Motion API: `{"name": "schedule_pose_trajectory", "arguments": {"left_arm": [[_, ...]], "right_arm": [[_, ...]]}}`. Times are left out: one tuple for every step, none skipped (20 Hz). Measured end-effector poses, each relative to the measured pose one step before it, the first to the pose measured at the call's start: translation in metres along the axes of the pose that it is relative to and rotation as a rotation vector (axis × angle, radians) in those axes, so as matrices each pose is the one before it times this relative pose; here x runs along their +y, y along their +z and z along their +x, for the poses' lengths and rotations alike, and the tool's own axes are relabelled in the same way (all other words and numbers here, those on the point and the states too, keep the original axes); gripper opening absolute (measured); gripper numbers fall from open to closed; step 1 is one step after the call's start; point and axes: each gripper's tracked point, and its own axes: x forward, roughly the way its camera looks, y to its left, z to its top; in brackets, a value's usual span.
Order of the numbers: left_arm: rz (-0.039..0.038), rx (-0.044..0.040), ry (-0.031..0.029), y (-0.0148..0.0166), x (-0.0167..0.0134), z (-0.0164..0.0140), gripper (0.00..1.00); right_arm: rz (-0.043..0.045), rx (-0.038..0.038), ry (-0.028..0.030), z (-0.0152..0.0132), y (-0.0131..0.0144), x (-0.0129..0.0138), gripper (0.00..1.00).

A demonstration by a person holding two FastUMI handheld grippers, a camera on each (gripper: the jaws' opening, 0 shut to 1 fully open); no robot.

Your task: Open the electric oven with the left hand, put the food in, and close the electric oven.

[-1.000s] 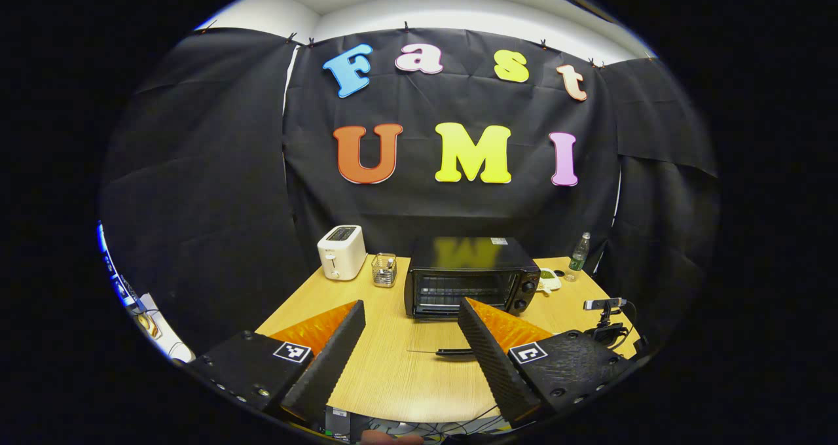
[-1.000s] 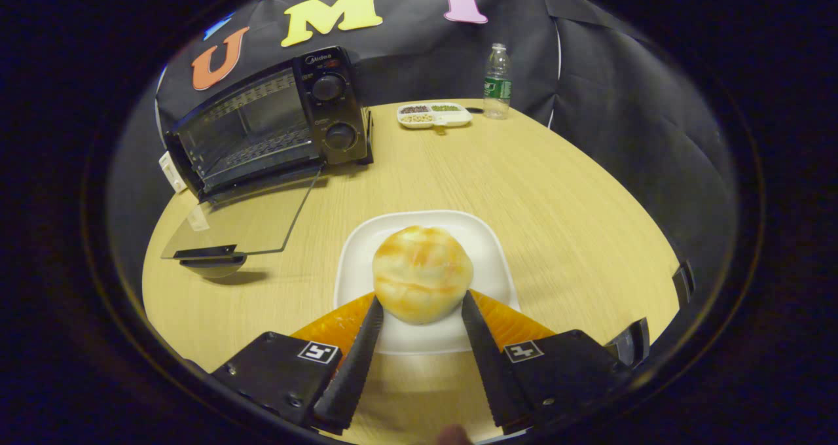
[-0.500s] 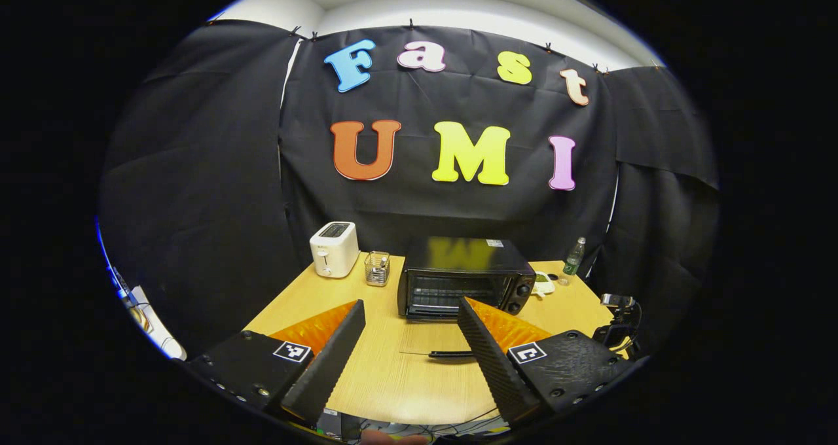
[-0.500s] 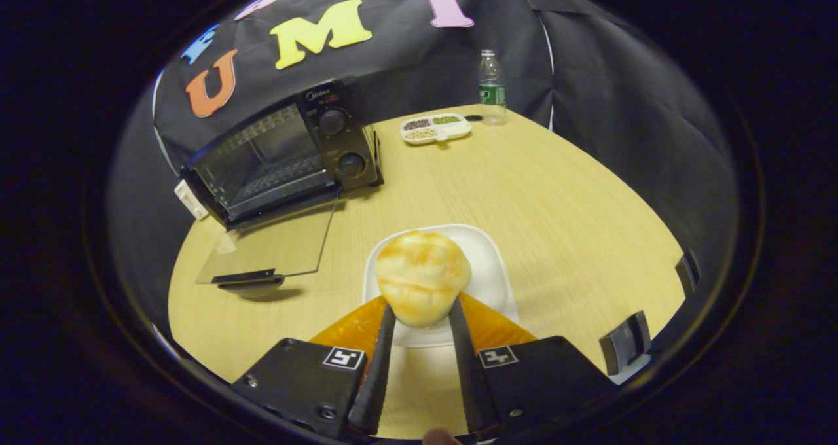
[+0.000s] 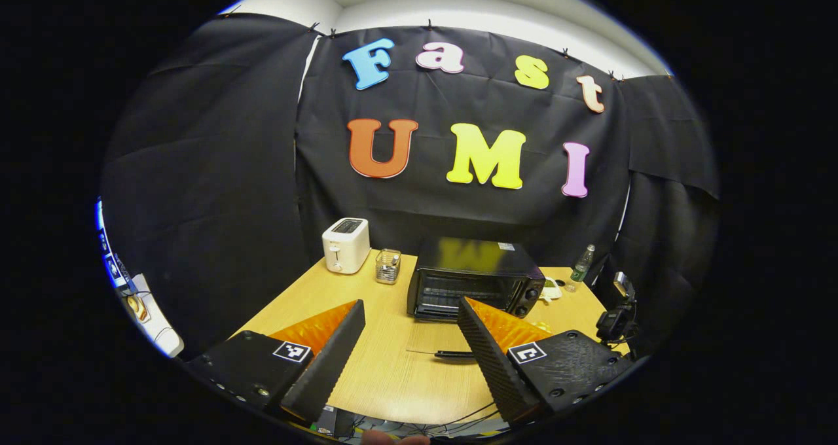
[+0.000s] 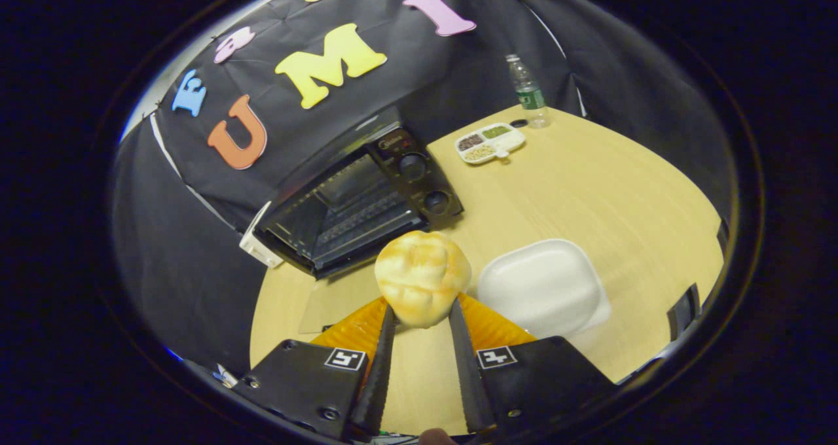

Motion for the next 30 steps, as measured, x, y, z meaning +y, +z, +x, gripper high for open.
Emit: {"name": "schedule_pose_trajectory", "arguments": {"left_arm": [[-0.00081,0.00203,0.01407,0.00047,0.00430,-0.00357,0.94],[0.00193,0.00262,0.01680,-0.00120,0.00562,-0.00427,0.94],[0.00166,0.00370,0.01656,-0.00137,0.00528,-0.00202,0.94],[0.00043,0.00790,0.01447,-0.00151,0.00448,-0.00293,0.94],[0.00052,0.00173,0.01349,-0.00066,0.00366,-0.00385,0.94],[0.00034,-0.00621,0.01526,0.00156,0.00531,-0.00383,0.94],[-0.00034,-0.00451,0.01615,0.00110,0.00501,-0.00357,0.94],[-0.00091,0.00299,0.01574,-0.00197,0.00508,-0.00356,0.94],[-0.00041,0.00731,0.01905,-0.00247,0.00615,-0.00392,0.94],[-0.00229,0.00332,0.01929,-0.00107,0.00736,-0.00352,0.94],[-0.00069,0.00149,0.01735,0.00091,0.00509,-0.00445,0.94],[0.00252,0.00234,0.02116,-0.00074,0.00629,-0.00286,0.94],[0.00227,0.00208,0.02062,-0.00017,0.00630,-0.00172,0.94],[-0.00335,-0.00012,0.01907,-0.00018,0.00754,-0.00188,0.94],[-0.00630,0.00091,0.01927,-0.00042,0.00619,-0.00200,0.94],[-0.00689,0.00026,0.02005,-0.00053,0.00791,-0.00049,0.94],[-0.00720,0.00360,0.01137,-0.00187,0.00243,0.00021,0.94],[-0.00666,0.00397,0.01072,-0.00060,0.00371,-0.00098,0.94],[-0.00505,0.00467,0.00710,-0.00079,0.00116,0.00070,0.94],[-0.00119,0.00358,0.00473,-0.00028,0.00133,-0.00002,0.94],[0.00236,0.00281,0.00420,-0.00044,0.00083,-0.00014,0.94],[0.00401,0.00213,-0.00036,-0.00015,0.00056,0.00005,0.94],[0.00609,-0.00276,-0.00445,0.00019,-0.00035,0.00039,0.94],[0.00733,-0.00056,-0.00623,0.00006,-0.00087,0.00074,0.94],[0.00687,0.00117,-0.00633,0.00018,-0.00083,0.00062,0.94],[0.00630,0.00542,-0.00733,-0.00103,-0.00106,0.00041,0.94],[0.00342,0.00457,-0.00885,-0.00073,-0.00168,0.00153,0.94],[0.00083,0.00071,-0.00841,-0.00043,-0.00153,0.00140,0.94],[0.00008,-0.00070,-0.00690,-0.00035,-0.00075,0.00115,0.94],[0.00103,-0.00108,-0.00559,-0.00040,0.00016,-0.00032,0.94]], "right_arm": [[0.00439,-0.00691,0.02916,0.01042,0.00379,0.01438,0.47],[0.00483,-0.00649,0.01785,0.01309,0.00312,0.01209,0.47],[0.01060,-0.00198,0.01341,0.01350,0.00038,0.00920,0.47],[0.02814,-0.00388,0.00975,0.01451,0.00193,0.00822,0.47],[0.02779,-0.00200,0.00807,0.01562,0.00041,0.00740,0.47],[0.02131,0.00346,-0.00029,0.01477,0.00035,0.00562,0.47],[0.02026,-0.00321,0.00265,0.01326,0.00098,0.00504,0.46],[0.01546,-0.00415,-0.00481,0.01241,0.00163,0.00350,0.47],[0.01602,-0.00480,-0.00764,0.01255,0.00187,0.00251,0.47],[0.01521,-0.00991,-0.00957,0.01249,0.00365,0.00189,0.46],[0.01781,-0.01071,-0.01235,0.00939,0.00436,0.00050,0.46],[0.02359,-0.01338,-0.01064,0.01111,0.00462,-0.00011,0.46],[0.02015,-0.01431,-0.00998,0.00934,0.00355,0.00100,0.46],[0.00954,-0.01317,-0.00816,0.00969,0.00363,0.00048,0.47],[0.00320,-0.01764,-0.00744,0.00780,0.00465,0.00283,0.46],[0.00089,-0.01818,-0.00434,0.00758,0.00545,0.00213,0.46],[-0.00456,-0.01182,-0.00343,0.00588,0.00184,0.00314,0.46],[-0.00852,-0.01101,-0.00392,0.00636,0.00203,0.00206,0.46],[-0.01888,-0.01315,-0.00490,0.00569,0.00221,0.00144,0.46],[-0.03183,-0.01887,-0.00869,0.00509,0.00290,0.00023,0.48],[-0.02675,-0.01679,-0.00414,0.00550,0.00309,0.00078,0.47],[-0.02243,-0.00686,0.00097,0.00544,0.00205,0.00241,0.48],[-0.01488,-0.00432,0.00660,0.00390,-0.00080,0.00155,0.49],[-0.00900,0.00271,0.00286,0.00361,-0.00152,0.00121,0.51],[-0.00628,0.00296,0.00048,0.00306,-0.00257,0.00101,0.58],[-0.00593,0.00154,-0.00368,0.00180,-0.00181,-0.00135,0.60],[-0.00488,-0.00496,0.00358,-0.00105,0.00134,0.00203,0.67],[-0.01234,-0.00534,0.00477,-0.00087,0.00092,0.00359,0.73],[-0.01781,-0.00619,0.00486,-0.00145,0.00131,0.00302,0.80],[-0.02031,-0.00784,-0.00213,-0.00190,0.00070,0.00163,0.86]]}}
